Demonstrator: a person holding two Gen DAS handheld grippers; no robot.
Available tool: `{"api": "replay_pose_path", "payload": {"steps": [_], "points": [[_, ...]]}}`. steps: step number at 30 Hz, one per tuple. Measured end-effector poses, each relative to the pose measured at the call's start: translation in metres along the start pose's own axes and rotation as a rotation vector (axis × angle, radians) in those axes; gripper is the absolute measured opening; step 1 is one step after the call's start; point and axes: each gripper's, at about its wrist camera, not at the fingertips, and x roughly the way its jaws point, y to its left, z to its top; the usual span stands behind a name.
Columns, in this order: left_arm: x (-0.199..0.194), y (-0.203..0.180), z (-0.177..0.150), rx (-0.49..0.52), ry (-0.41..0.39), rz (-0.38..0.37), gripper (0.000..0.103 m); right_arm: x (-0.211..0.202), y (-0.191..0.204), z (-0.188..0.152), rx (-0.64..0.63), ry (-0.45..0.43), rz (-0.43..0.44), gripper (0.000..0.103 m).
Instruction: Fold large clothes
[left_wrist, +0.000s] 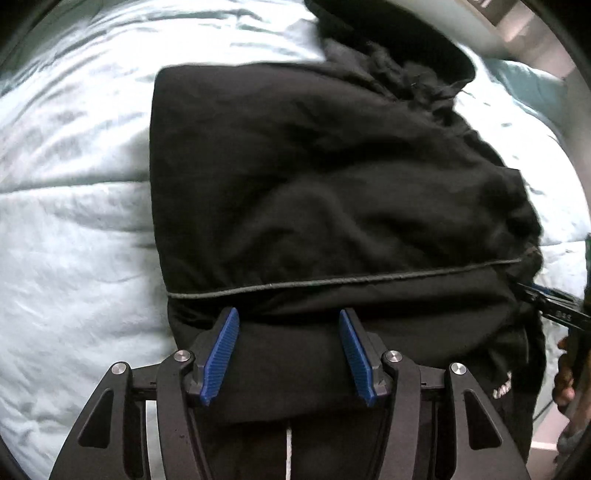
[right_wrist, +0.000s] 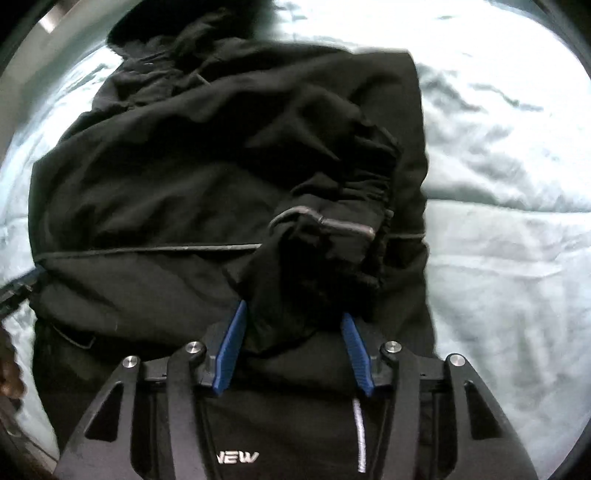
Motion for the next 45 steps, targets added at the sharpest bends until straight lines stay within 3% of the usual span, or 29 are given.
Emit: {"api": "replay_pose_path", "payload": {"steps": [6, 12, 18, 24, 27, 33, 45], "points": [[-0.023, -0.01, 0.002, -0.005, -0.022, 0.05, 0.058, -0.024, -0.003, 0.002, -0.039, 0.001, -0.02, 0.054], [-0.065, -0.027, 0.021, -0.008, -0.143, 0.064, 0.058, -0.072, -0.017, 0.007, -0.073, -0.068, -0.012, 0.054], [-0.091, -0.038, 0.061, 0.0, -0.24, 0.065, 0.058, -0.1, -0.025, 0.037, -0.081, -0.147, 0.011, 0.054], [-0.092, -0.053, 0.129, 0.042, -0.299, 0.087, 0.058, -0.094, -0.012, 0.099, -0.092, -0.217, 0.033, 0.054], [-0.086, -0.06, 0.169, 0.058, -0.334, 0.094, 0.058, -0.09, -0.009, 0.135, -0.082, -0.265, 0.055, 0.054], [-0.057, -0.057, 0.241, 0.02, -0.343, 0.041, 0.058, -0.074, -0.003, 0.208, 0.004, -0.321, 0.101, 0.054], [0.025, -0.036, 0.324, -0.037, -0.297, 0.035, 0.058, -0.003, 0.025, 0.31, 0.063, -0.272, 0.114, 0.054]]}}
